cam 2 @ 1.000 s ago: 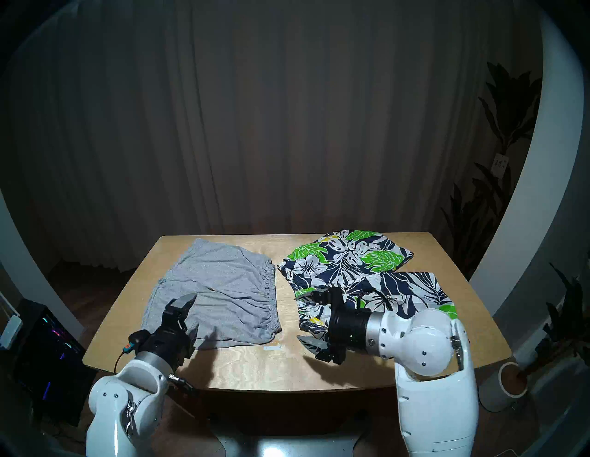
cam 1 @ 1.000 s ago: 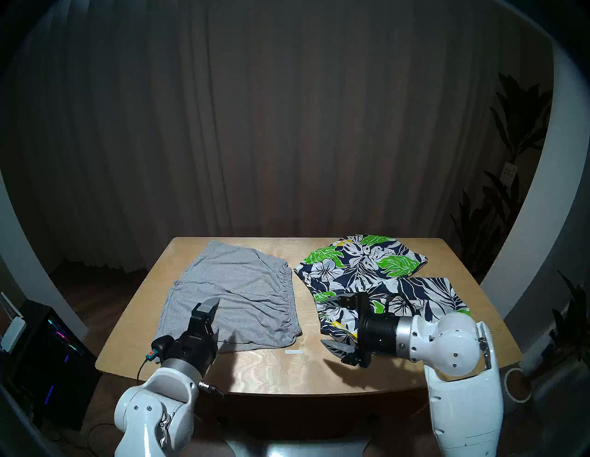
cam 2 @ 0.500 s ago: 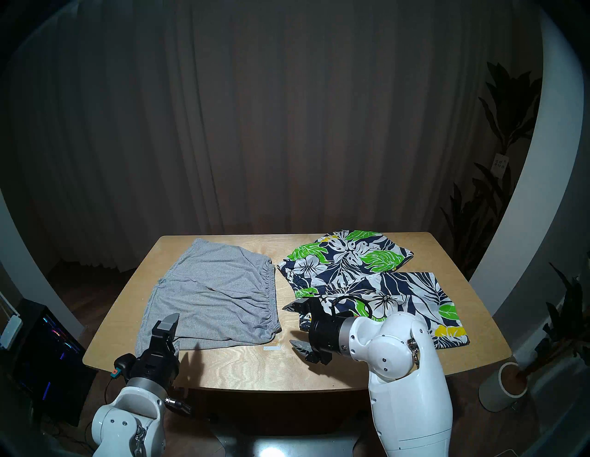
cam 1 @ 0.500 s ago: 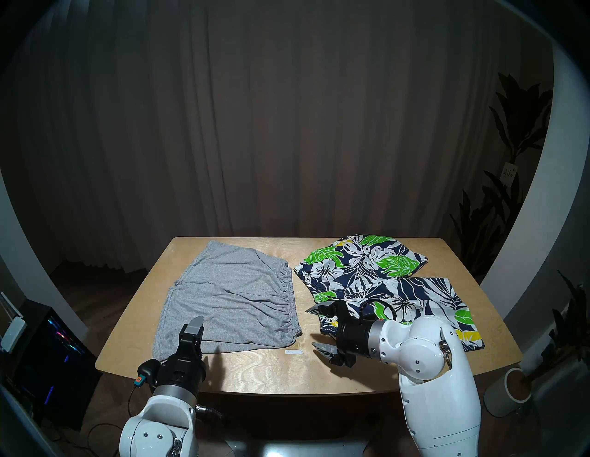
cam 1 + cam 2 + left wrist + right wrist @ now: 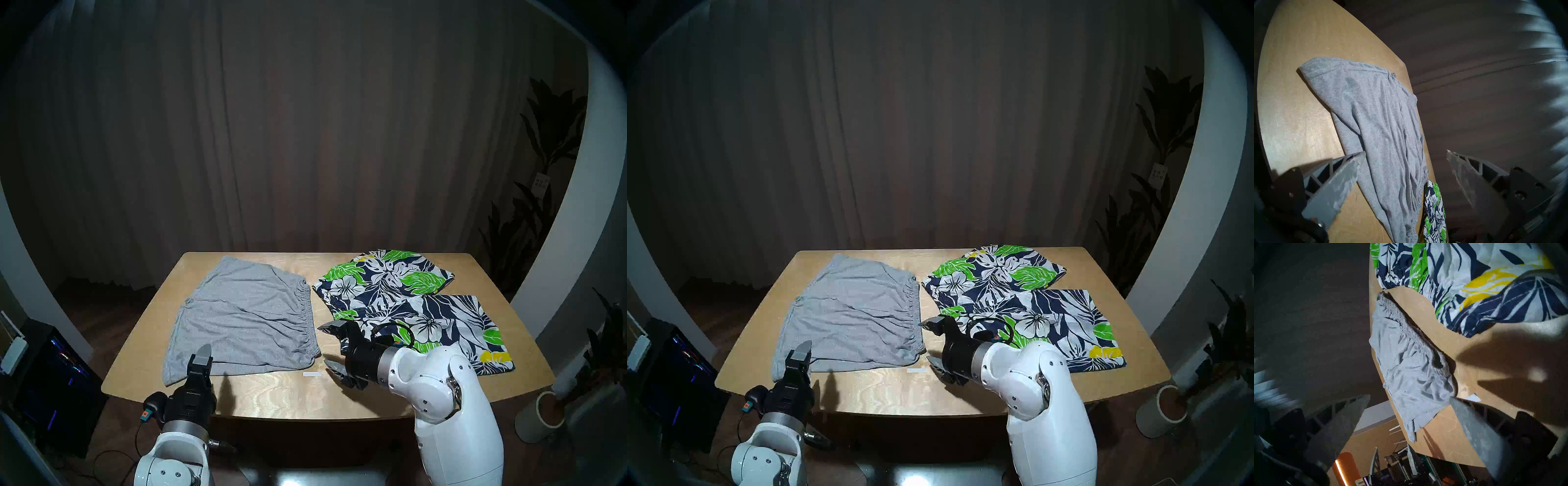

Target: Fold pants twice and stack them

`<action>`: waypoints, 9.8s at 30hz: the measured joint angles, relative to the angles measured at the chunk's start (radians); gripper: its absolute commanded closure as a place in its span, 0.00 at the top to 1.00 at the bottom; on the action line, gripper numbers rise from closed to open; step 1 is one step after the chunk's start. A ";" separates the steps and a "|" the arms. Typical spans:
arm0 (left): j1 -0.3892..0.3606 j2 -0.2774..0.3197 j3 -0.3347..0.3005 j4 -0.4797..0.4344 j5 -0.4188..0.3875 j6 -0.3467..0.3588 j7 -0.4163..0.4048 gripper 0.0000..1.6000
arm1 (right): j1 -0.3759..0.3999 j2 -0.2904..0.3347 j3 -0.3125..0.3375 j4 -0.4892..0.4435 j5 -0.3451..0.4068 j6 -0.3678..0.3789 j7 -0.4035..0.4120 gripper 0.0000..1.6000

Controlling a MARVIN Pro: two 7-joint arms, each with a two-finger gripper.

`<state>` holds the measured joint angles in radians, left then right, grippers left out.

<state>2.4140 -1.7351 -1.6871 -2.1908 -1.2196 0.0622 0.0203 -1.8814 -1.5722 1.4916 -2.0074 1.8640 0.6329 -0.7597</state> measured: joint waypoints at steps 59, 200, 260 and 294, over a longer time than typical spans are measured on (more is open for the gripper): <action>-0.225 0.082 -0.159 0.102 -0.046 0.098 0.359 1.00 | 0.060 0.155 -0.327 0.120 -0.188 -0.450 0.199 1.00; -0.933 0.556 -0.072 0.544 -0.327 0.320 0.578 0.00 | 0.650 0.014 -0.423 0.608 0.032 -0.790 0.161 0.00; -1.422 0.600 0.263 1.092 -0.155 0.312 0.438 0.00 | 0.933 -0.103 -0.374 1.050 -0.015 -0.830 0.276 0.00; -1.666 0.507 0.406 1.478 -0.040 0.312 0.423 0.00 | 0.977 -0.138 -0.338 1.203 0.012 -0.863 0.302 0.00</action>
<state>0.7475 -1.2285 -1.2806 -0.7132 -1.2592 0.3742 0.4435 -0.9044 -1.7101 1.1537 -0.8047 1.8764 -0.2304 -0.4575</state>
